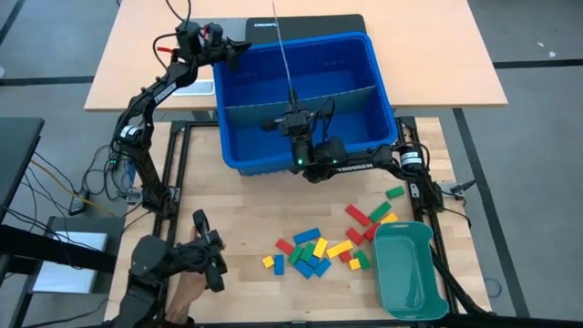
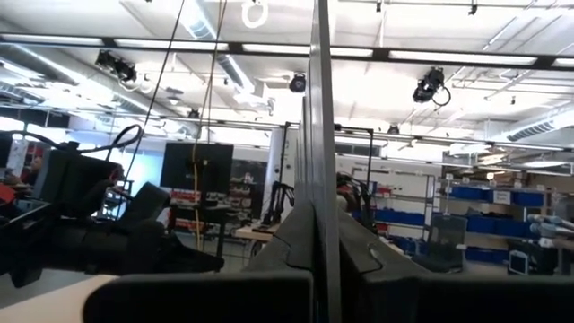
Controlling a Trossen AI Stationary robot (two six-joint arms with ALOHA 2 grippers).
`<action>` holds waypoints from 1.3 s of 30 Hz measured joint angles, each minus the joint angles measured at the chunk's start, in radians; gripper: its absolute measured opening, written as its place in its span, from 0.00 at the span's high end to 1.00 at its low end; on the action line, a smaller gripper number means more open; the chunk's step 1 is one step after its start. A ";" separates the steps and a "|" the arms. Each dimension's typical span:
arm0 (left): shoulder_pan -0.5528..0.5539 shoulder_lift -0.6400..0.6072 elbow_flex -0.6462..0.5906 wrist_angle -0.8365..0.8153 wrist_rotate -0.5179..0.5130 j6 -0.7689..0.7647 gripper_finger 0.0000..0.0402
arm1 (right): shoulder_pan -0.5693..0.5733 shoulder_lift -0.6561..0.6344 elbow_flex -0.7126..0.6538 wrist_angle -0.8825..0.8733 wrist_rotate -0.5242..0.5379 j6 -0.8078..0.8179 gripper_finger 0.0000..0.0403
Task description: Sort Items/Unsort Items
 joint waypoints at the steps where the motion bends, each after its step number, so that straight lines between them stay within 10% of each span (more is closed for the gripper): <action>1: 0.000 0.000 0.000 0.001 0.004 0.000 0.99 | -0.001 0.000 0.000 0.000 0.000 0.001 1.00; 18: 0.000 0.000 0.040 0.291 0.214 0.128 0.91 | -0.011 0.000 -0.052 0.002 -0.011 0.069 1.00; 39: -0.046 -0.001 0.362 0.011 0.322 0.338 0.59 | -0.013 0.000 -0.053 -0.002 -0.011 0.068 1.00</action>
